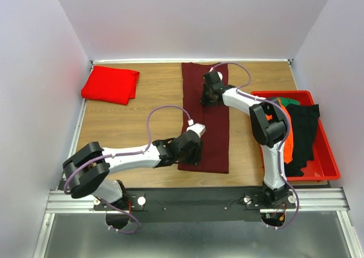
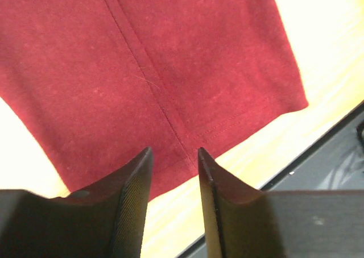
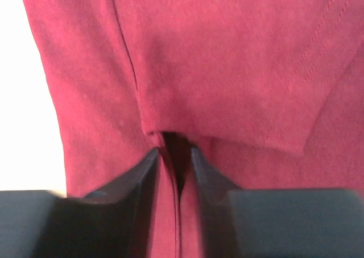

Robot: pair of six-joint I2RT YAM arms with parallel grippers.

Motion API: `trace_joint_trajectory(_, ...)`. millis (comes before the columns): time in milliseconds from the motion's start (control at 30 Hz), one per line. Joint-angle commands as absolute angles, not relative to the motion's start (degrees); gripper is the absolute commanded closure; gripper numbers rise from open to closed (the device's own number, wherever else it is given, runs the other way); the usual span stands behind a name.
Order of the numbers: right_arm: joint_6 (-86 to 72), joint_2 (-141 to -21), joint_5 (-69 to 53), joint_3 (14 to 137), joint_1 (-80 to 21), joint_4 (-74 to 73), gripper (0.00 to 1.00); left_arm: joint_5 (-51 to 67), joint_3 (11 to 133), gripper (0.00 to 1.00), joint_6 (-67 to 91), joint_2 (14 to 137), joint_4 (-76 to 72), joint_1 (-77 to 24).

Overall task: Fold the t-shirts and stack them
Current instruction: Fold the tshirt

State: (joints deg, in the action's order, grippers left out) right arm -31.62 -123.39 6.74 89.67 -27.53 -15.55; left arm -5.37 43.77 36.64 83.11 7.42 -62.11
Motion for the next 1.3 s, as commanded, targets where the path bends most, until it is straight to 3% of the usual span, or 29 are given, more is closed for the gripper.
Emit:
trace_joint_trajectory(0, -31.6, -118.5, 7.4, 87.6, -27.3, -15.4, 0.56, -11.9, 43.6, 0.54, 38.4, 78.3, 9.0, -61.9)
trace_joint_trajectory(67, -31.7, -115.6, 7.4, 85.5, -27.3, -15.4, 0.46, -14.1, 43.2, 0.54, 41.0, 75.7, 11.6, -60.0)
trace_joint_trajectory(367, -32.7, -102.7, 8.0, 70.7, -27.4, -15.4, 0.45, -13.5, 33.8, 0.61, 47.5, 65.3, 11.5, -47.8)
trace_joint_trajectory(533, -32.5, -99.2, 7.6, 65.7, -27.4, -15.4, 0.48, -10.1, 32.4, 0.66, 46.8, 68.3, 9.2, -47.5)
trace_joint_trajectory(700, -33.4, -99.8, 6.0, 64.6, -27.8, -15.2, 0.6, -6.7, 30.8, 0.67, 46.4, 68.8, 6.5, -47.6)
trace_joint_trajectory(1067, -33.6, -94.2, 5.4, 57.7, -31.5, -15.3, 0.62, -2.8, 29.3, 0.59, 43.9, 70.0, 4.7, -47.5)
trace_joint_trajectory(1267, -36.3, -82.8, 3.1, 47.6, -32.6, -15.8, 0.59, -0.3, 27.6, 0.57, 43.9, 70.7, 3.9, -47.9)
